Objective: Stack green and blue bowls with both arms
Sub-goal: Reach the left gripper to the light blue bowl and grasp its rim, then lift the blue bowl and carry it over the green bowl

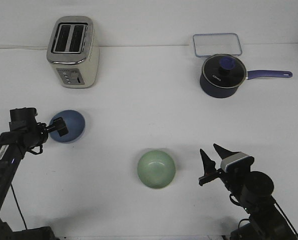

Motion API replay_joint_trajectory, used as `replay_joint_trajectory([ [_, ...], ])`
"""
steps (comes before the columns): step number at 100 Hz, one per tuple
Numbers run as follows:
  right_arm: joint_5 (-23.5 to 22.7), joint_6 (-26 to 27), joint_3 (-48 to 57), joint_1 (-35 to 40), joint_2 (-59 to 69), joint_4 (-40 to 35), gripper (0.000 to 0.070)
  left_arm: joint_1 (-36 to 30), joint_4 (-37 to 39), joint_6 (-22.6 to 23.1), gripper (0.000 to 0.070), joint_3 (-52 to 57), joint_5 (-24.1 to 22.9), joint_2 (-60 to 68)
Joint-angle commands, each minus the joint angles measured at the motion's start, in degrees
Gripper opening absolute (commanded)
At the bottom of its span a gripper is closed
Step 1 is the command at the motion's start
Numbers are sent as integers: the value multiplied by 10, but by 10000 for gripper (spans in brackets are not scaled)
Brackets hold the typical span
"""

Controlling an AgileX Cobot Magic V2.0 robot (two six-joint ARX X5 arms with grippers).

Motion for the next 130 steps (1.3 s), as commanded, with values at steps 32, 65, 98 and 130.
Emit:
replay_joint_trajectory([
  [32, -1, -5, 0, 2, 3, 6, 342, 7, 30, -2, 233, 12, 22, 69],
  [65, -1, -7, 0, 2, 3, 7, 342, 5, 14, 11, 13, 42, 61, 62],
  [98, -1, -7, 0, 2, 3, 7, 342, -84, -91, 76, 13, 122, 152, -7],
  [130, -1, -7, 0, 2, 3, 6, 342, -282, -91, 90, 13, 125, 203, -59],
])
